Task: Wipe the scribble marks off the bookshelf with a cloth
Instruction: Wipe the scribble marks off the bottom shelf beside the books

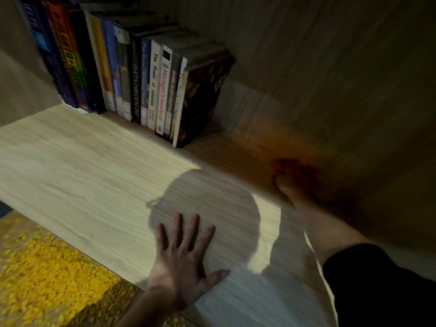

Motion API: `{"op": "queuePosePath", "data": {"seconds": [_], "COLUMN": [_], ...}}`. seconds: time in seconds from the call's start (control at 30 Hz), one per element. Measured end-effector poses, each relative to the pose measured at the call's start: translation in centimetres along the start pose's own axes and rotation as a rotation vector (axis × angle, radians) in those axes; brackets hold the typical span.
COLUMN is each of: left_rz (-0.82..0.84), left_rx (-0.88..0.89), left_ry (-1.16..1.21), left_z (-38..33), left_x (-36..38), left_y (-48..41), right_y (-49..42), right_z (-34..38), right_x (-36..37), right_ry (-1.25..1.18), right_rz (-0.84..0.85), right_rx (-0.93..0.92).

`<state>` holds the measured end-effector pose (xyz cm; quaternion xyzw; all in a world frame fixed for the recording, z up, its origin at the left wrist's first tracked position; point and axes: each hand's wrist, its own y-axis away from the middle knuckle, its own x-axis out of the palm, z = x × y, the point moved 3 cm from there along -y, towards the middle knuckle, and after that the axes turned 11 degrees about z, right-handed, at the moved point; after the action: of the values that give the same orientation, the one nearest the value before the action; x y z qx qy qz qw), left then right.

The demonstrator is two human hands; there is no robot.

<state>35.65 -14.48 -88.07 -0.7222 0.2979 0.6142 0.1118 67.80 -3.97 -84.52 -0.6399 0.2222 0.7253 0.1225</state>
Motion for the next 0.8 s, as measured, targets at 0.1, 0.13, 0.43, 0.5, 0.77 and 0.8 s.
{"op": "queuePosePath", "data": {"seconds": [0.1, 0.13, 0.43, 0.5, 0.77, 0.8], "left_rz": [-0.024, -0.023, 0.008, 0.008, -0.02, -0.021], "left_rx": [-0.002, -0.001, -0.011, -0.014, -0.02, -0.02], "left_ry": [-0.019, -0.02, -0.007, -0.013, -0.079, -0.081], "left_z": [0.1, 0.1, -0.3, -0.2, -0.1, 0.0], "left_x": [0.0, 0.0, -0.4, -0.3, -0.2, -0.2], "left_y": [0.2, 0.2, 0.3, 0.2, 0.1, 0.0], "right_y": [0.1, 0.1, -8.1, -7.4, -0.5, 0.6], "right_z": [6.3, 6.4, -16.6, -11.7, 1.6, 0.1], "right_x": [1.6, 2.1, 3.0, 1.4, 1.8, 0.5], "right_ry": [0.06, 0.102, -0.008, 0.003, 0.184, 0.211], "right_rz": [0.163, 0.179, 0.086, 0.148, 0.162, 0.097], "right_rx": [-0.251, -0.343, -0.033, 0.038, -0.426, -0.474]}}
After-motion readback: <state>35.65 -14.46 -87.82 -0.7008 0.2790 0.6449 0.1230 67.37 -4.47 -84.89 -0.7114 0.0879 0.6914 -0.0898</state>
